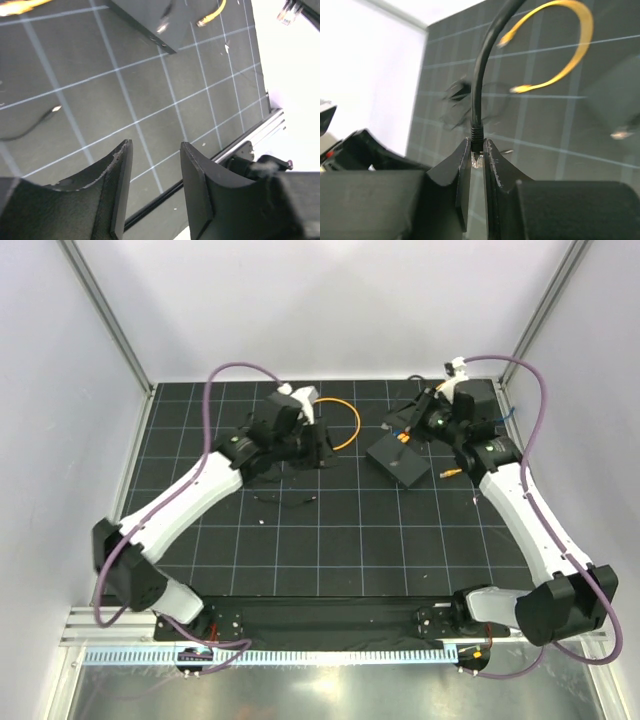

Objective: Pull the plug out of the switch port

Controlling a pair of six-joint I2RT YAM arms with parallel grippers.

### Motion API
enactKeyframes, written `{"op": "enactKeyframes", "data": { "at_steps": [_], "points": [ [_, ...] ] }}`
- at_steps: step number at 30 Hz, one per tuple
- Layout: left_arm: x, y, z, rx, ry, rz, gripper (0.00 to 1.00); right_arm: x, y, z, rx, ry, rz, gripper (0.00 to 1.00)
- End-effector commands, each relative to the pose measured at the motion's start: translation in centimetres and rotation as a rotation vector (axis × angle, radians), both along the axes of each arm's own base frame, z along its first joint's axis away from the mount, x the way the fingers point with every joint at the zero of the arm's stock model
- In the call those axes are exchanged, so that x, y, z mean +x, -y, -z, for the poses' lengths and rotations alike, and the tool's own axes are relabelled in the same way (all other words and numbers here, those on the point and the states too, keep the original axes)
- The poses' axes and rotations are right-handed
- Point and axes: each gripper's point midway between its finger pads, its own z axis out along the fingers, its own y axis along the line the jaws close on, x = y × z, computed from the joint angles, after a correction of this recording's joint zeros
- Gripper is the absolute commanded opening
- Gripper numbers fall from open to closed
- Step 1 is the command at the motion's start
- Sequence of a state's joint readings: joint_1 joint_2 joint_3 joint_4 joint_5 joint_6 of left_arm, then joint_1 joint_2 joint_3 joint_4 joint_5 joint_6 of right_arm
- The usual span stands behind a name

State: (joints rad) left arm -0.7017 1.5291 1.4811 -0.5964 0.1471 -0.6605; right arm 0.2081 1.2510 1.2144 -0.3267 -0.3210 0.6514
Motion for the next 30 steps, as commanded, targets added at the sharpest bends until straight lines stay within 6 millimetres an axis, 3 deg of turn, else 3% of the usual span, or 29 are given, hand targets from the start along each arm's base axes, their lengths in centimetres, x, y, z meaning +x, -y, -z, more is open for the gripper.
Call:
{"op": "enactKeyframes", "data": {
  "at_steps": [1,3,4,5,8,9,12,21,22,25,26,30],
  "points": [
    [-0.6,-3.6,-1.0,0.016,0.066,-0.053,0.48,0.1,-2.3,-4.1,0.090,0.070,0.014,0.01],
    [-1.6,-5.4,-2.4,-0.005,0.098,-0.075,0.49,-0.2,-4.5,-4.2,0.157,0.061,-0.023,0.01],
    [-1.7,-6.4,-1.7,0.006,0.089,-0.096,0.49,0.0,-5.2,-4.5,0.213,0.066,-0.017,0.01],
    [-2.3,-7.1,-2.8,-0.015,0.114,-0.104,0.50,-0.3,-6.4,-4.4,0.237,0.060,-0.038,0.01],
    [-3.3,-8.3,-3.1,-0.031,0.130,-0.117,0.50,0.7,-8.2,-3.6,0.305,0.023,-0.031,0.01],
    [-3.6,-8.4,-3.1,-0.034,0.128,-0.116,0.50,1.1,-9.2,-2.5,0.316,-0.008,-0.035,0.01],
    [-4.3,-9.1,-3.2,-0.039,0.134,-0.123,0.51,2.3,-10.4,-2.6,0.397,-0.016,0.006,0.01],
    [-4.4,-9.3,-2.8,-0.028,0.129,-0.123,0.52,7.5,-10.9,2.0,0.376,-0.189,0.246,0.01],
    [-4.3,-9.2,-2.6,-0.025,0.123,-0.123,0.52,8.2,-11.2,3.5,0.358,-0.215,0.254,0.01],
    [-4.1,-8.8,-2.2,-0.032,0.113,-0.115,0.52,9.6,-12.1,4.5,0.340,-0.245,0.254,0.01],
    [-4.0,-8.6,-2.0,-0.030,0.109,-0.115,0.52,10.4,-12.6,6.4,0.327,-0.274,0.253,0.01],
    [-3.6,-8.0,-1.6,-0.032,0.099,-0.094,0.53,12.5,-14.9,7.5,0.342,-0.273,0.188,0.02]
  ]
}}
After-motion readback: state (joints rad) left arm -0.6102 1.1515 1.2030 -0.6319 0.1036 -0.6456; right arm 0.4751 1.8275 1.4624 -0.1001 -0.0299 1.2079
